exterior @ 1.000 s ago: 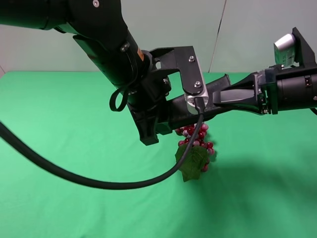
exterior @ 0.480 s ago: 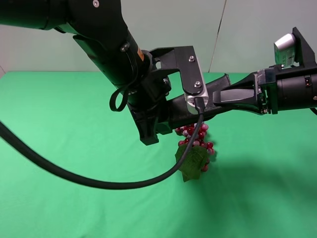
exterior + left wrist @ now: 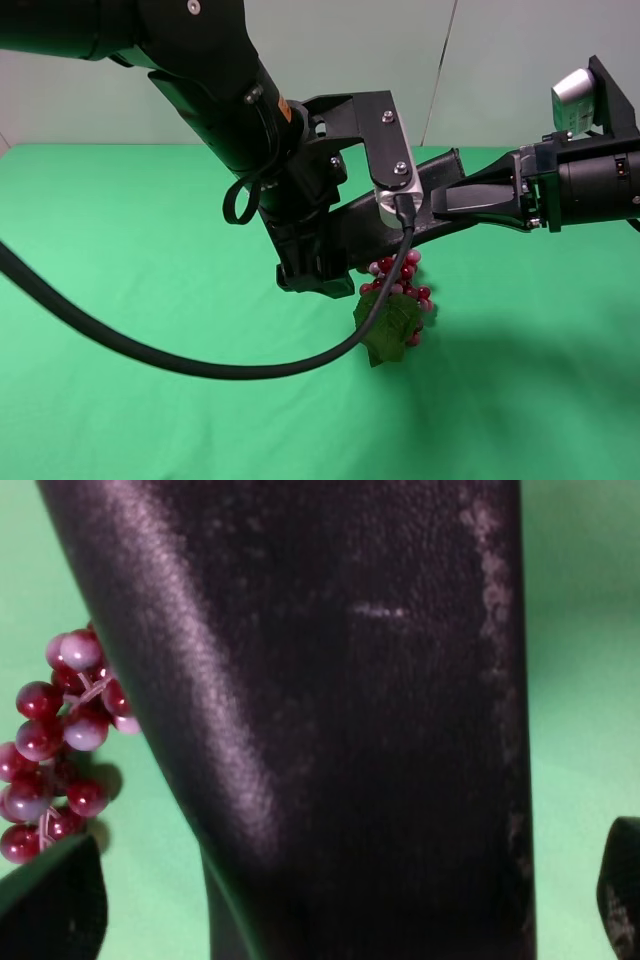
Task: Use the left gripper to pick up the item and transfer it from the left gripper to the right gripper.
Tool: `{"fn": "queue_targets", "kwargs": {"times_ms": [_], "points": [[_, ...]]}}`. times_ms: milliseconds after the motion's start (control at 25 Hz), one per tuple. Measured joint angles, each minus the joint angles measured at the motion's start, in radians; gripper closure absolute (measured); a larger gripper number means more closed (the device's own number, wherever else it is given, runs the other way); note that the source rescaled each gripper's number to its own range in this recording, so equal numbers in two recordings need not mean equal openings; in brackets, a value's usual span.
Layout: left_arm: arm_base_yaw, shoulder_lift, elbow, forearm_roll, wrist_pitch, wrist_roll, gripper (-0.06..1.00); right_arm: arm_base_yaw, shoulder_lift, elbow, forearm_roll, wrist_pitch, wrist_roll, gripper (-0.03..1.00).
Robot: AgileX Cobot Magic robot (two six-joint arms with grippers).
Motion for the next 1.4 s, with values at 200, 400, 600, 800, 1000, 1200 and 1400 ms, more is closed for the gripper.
{"fn": "queue_targets", "kwargs": {"times_ms": [200, 400, 600, 800, 1000, 1200, 1400], "points": [[0.000, -0.004, 0.000, 0.000, 0.012, -0.005, -0.05, 0.000, 0.000, 0.000, -0.001, 0.000, -0.001, 0.92], [0.000, -0.076, 0.000, 0.000, 0.025, -0.058, -0.05, 0.000, 0.000, 0.000, -0.001, 0.000, -0.002, 0.92], [0.000, -0.181, 0.000, 0.019, 0.065, -0.140, -0.05, 0.000, 0.000, 0.000, -0.001, 0.000, -0.003, 0.92], [0.000, -0.274, 0.000, 0.131, 0.183, -0.286, -0.05, 0.000, 0.000, 0.000, -0.001, 0.000, -0.003, 0.92], [0.000, -0.355, 0.000, 0.219, 0.275, -0.414, -0.05, 0.000, 0.000, 0.000, -0.001, 0.000, -0.003, 0.92], [0.000, -0.463, 0.000, 0.273, 0.397, -0.530, -0.04, 0.000, 0.000, 0.000, -0.001, 0.000, -0.003, 0.92], [0.000, -0.595, 0.023, 0.312, 0.484, -0.622, -0.04, 0.000, 0.000, 0.000, -0.001, 0.000, -0.003, 0.92]]}}
